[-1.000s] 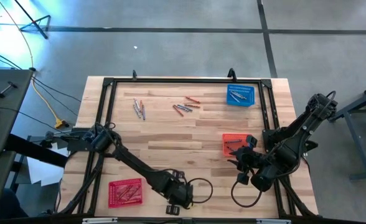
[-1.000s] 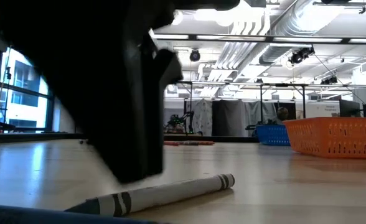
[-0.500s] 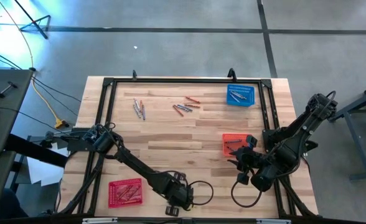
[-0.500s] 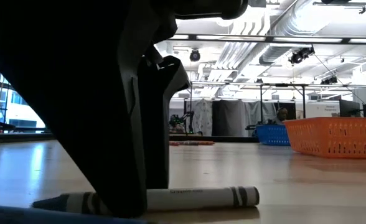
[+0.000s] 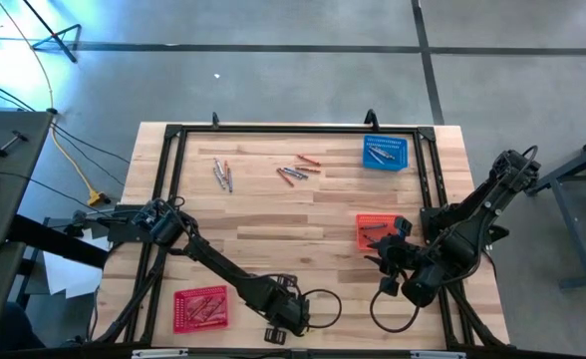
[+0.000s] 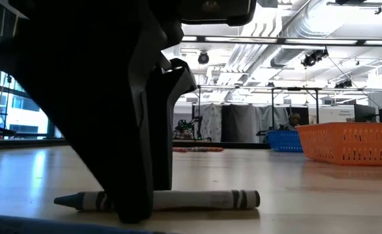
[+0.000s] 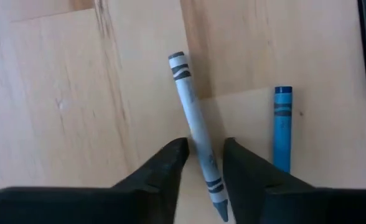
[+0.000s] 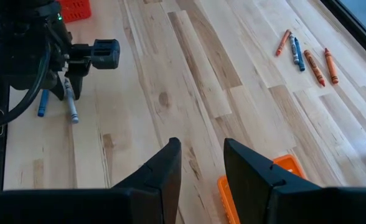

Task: Sort crayons
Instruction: Put the gray crayon into the blue bin

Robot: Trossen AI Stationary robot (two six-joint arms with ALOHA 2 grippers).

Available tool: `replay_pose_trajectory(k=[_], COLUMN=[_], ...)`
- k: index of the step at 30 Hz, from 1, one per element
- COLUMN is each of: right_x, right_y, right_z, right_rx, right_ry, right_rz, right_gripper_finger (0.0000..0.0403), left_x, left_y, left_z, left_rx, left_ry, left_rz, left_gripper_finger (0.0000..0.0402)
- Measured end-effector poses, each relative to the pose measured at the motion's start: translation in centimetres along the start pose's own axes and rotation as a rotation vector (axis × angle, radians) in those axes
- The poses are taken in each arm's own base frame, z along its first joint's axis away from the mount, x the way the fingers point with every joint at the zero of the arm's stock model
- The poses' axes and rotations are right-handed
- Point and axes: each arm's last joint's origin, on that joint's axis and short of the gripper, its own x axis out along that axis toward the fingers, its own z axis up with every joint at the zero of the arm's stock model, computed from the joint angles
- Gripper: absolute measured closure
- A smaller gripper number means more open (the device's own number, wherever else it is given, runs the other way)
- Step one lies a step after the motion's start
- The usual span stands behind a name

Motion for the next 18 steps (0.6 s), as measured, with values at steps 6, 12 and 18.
replay_pose_trajectory(k=[6, 12, 18], right_x=[0.0, 0.0, 0.0], right_y=[0.0, 0.0, -0.1], right_z=[0.0, 0.0, 0.0], right_rx=[0.000, -0.001, -0.006], right_ry=[0.000, 0.000, 0.004], right_rz=[0.000, 0.000, -0.005], right_gripper_finger=[0.0289, 0.0289, 0.0289], left_x=[0.0, -0.4, -2.0], left_y=[0.2, 0.1, 0.1], left_z=[0.0, 0.2, 1.1], left_rx=[-0.005, 0.021, 0.062], left_ry=[0.006, 0.005, 0.036], left_rz=[0.000, -0.005, 0.033], left_gripper_finger=[0.0390, 0.0398, 0.0401])
